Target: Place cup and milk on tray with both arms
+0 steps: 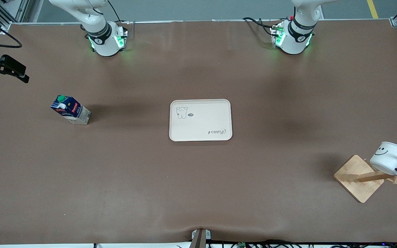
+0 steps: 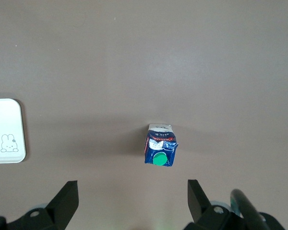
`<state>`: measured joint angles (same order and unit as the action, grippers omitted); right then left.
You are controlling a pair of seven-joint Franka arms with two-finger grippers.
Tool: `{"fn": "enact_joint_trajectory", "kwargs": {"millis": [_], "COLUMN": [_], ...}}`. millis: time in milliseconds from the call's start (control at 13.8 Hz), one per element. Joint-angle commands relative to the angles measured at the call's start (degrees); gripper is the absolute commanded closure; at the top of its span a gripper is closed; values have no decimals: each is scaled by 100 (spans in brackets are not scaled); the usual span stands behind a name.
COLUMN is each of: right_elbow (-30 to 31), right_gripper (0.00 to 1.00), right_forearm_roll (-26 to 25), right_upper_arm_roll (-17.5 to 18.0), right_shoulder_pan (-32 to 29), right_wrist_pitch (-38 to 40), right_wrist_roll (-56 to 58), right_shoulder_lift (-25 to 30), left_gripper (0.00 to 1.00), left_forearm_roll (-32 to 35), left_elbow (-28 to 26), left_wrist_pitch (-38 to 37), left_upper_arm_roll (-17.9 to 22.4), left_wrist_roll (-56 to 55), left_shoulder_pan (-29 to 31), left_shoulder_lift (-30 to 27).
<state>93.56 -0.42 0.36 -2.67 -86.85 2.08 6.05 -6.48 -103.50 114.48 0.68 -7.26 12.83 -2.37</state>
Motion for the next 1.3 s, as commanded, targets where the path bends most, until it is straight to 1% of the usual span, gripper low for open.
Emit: {"fn": "enact_joint_trajectory", "kwargs": {"millis": [0,217,434,651,940,1229], "right_elbow": [-154,-154,-154,-154,-154,-154], "right_gripper": [0,0,0,0,0,0], "right_forearm_roll": [-63,-63,-63,-63,-63,-63], "right_upper_arm_roll": [34,34,34,34,34,34], "right_shoulder_pan": [-59,-59,-59,-59,-59,-59], "right_wrist_pitch": [72,80,80,80,80,80], "right_wrist_roll": [65,65,65,65,65,65], "right_shoulder_lift": [-69,-69,-69,-69,-69,-69], "left_gripper": [0,0,0,0,0,0], "left_forearm_roll": [-143,-152,-152,-152,-152,-257], "left_elbow": [-74,-82,-144,-495,-531,-531], "left_wrist_pitch": [109,240,556,1346,2103,2675], "left_upper_arm_roll": [-7,-7,-7,-15,-33,-121], "left_wrist_roll": [-39,-346,-364,-355,-303,-259], "left_shoulder_pan": [27,44,106,115,97,44], "left_shoulder_lift": [0,9,201,360,729,1080]}}
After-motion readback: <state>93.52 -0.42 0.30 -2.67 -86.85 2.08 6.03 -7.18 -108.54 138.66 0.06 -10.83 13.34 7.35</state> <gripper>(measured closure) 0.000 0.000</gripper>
